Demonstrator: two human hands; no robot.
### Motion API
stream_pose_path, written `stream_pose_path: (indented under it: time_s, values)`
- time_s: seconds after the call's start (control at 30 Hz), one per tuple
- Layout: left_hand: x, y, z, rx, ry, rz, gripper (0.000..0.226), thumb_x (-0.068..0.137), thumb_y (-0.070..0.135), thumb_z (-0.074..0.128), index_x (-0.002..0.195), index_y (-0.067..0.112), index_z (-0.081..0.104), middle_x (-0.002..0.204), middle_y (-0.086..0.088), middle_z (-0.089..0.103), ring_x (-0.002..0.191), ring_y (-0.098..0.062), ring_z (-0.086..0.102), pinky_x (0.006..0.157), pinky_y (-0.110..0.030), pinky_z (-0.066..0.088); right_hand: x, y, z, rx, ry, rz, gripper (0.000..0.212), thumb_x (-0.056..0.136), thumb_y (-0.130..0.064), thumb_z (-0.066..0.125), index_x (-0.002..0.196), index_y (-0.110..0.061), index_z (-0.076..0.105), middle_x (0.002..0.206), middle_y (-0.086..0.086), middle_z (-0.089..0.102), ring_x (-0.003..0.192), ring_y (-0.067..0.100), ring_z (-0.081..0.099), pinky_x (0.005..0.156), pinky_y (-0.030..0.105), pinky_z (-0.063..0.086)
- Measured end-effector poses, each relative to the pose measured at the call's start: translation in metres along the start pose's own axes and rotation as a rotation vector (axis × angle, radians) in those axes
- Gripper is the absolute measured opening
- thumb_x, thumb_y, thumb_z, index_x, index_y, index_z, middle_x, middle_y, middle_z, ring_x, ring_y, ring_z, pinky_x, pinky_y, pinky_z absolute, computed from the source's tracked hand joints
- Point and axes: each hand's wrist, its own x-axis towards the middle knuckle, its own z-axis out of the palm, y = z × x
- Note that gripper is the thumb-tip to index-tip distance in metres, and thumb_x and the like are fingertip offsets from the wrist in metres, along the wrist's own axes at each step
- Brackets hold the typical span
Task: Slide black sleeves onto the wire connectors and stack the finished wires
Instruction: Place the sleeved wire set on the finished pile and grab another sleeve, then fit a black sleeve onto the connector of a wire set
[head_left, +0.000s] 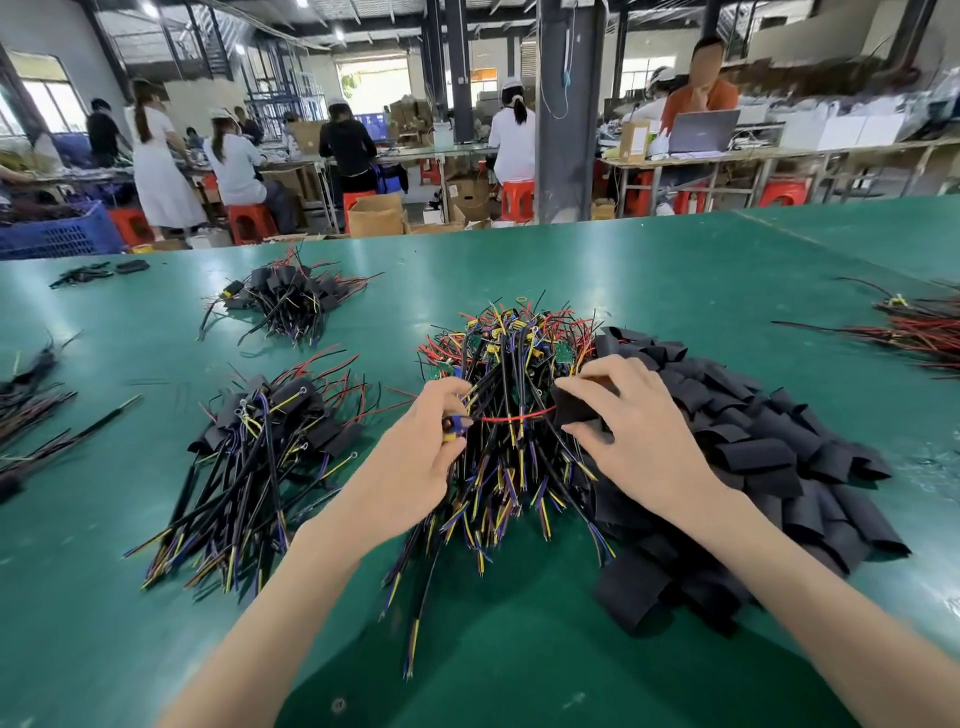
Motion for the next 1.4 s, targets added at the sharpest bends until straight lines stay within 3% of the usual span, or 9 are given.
stream_pose_path:
  time_s: [0.1, 0.27, 0.43, 0.53, 0.63, 0.9, 1.1, 1.27, 1.4]
  values:
    - [0.0, 0.004, -0.001, -0.087, 0.031, -0.055, 0.027, 0.093, 0.001, 0.051, 0.11, 0.02, 0.041, 0.094, 0.007, 0.053, 0.074, -0.003, 0.056, 0.078, -0.025, 0.047, -0.001, -0.002, -0.001, -0.06, 0.026, -0.004, 0.044, 0.067, -0.014, 0.082, 0.109, -0.013, 0.067, 0.102, 0.006, 0.058, 0.096, 0.026, 0.048, 0.086, 0.041, 0.039]
    - [-0.002, 0.007, -0.002, 0.027, 0.109, 0.038, 0.011, 0.092, 0.015, 0.058, 0.103, 0.017, 0.056, 0.091, 0.01, 0.054, 0.08, -0.004, 0.055, 0.077, -0.017, 0.038, -0.001, -0.004, -0.002, -0.067, 0.044, -0.064, 0.041, 0.067, -0.016, 0.082, 0.105, -0.013, 0.068, 0.098, 0.005, 0.059, 0.102, 0.024, 0.046, 0.095, 0.036, 0.031]
    - [-0.002, 0.011, 0.003, 0.095, 0.208, 0.04, 0.022, 0.088, 0.026, 0.064, 0.11, 0.024, 0.059, 0.087, 0.018, 0.045, 0.079, -0.001, 0.044, 0.073, -0.016, 0.034, -0.003, -0.014, -0.002, -0.031, 0.052, -0.121, 0.042, 0.07, -0.018, 0.081, 0.109, -0.01, 0.067, 0.098, 0.007, 0.059, 0.102, 0.028, 0.051, 0.096, 0.036, 0.032]
    - [-0.002, 0.017, 0.005, -0.074, 0.198, -0.009, 0.042, 0.08, 0.021, 0.073, 0.114, 0.032, 0.051, 0.087, 0.02, 0.055, 0.079, 0.007, 0.051, 0.075, -0.005, 0.035, -0.003, -0.022, -0.004, 0.025, 0.055, -0.143, 0.043, 0.07, -0.016, 0.081, 0.109, -0.008, 0.066, 0.098, 0.009, 0.058, 0.096, 0.028, 0.052, 0.088, 0.039, 0.043]
    - [-0.002, 0.021, 0.007, -0.185, 0.143, 0.016, 0.056, 0.077, 0.005, 0.075, 0.11, 0.038, 0.043, 0.089, 0.014, 0.066, 0.08, 0.002, 0.06, 0.078, -0.005, 0.04, -0.004, -0.029, -0.006, 0.063, 0.048, -0.139, 0.043, 0.071, -0.015, 0.081, 0.111, -0.006, 0.065, 0.099, 0.01, 0.058, 0.09, 0.029, 0.056, 0.075, 0.039, 0.053]
    - [-0.001, 0.023, 0.008, -0.171, 0.199, -0.002, 0.028, 0.081, 0.008, 0.071, 0.097, 0.028, 0.059, 0.085, 0.028, 0.062, 0.087, 0.009, 0.057, 0.081, -0.003, 0.037, -0.005, -0.033, -0.009, 0.086, 0.037, -0.135, 0.04, 0.073, -0.017, 0.079, 0.11, -0.01, 0.065, 0.098, 0.008, 0.057, 0.09, 0.027, 0.059, 0.056, 0.039, 0.055]
    - [0.0, 0.021, 0.007, -0.084, 0.18, 0.029, 0.024, 0.083, 0.014, 0.068, 0.104, 0.025, 0.066, 0.097, 0.01, 0.068, 0.093, -0.007, 0.059, 0.088, -0.023, 0.041, -0.004, -0.03, -0.01, 0.13, 0.028, -0.11, 0.04, 0.075, -0.018, 0.078, 0.112, -0.011, 0.064, 0.1, 0.007, 0.054, 0.093, 0.025, 0.055, 0.06, 0.042, 0.055]
    - [-0.002, 0.019, 0.005, 0.026, 0.166, 0.172, 0.022, 0.083, 0.012, 0.069, 0.103, 0.019, 0.069, 0.087, 0.02, 0.053, 0.082, 0.003, 0.048, 0.08, -0.012, 0.035, -0.004, -0.028, -0.008, 0.188, -0.046, -0.173, 0.038, 0.08, -0.015, 0.074, 0.116, -0.008, 0.064, 0.102, 0.01, 0.056, 0.095, 0.029, 0.056, 0.067, 0.044, 0.054]
    - [-0.002, 0.019, 0.006, -0.013, 0.203, 0.107, 0.023, 0.08, 0.014, 0.072, 0.099, 0.023, 0.063, 0.085, 0.021, 0.055, 0.083, 0.002, 0.049, 0.08, -0.012, 0.036, -0.003, -0.024, -0.007, 0.238, -0.088, -0.197, 0.04, 0.08, -0.012, 0.073, 0.118, -0.004, 0.064, 0.101, 0.012, 0.056, 0.094, 0.03, 0.055, 0.078, 0.042, 0.05]
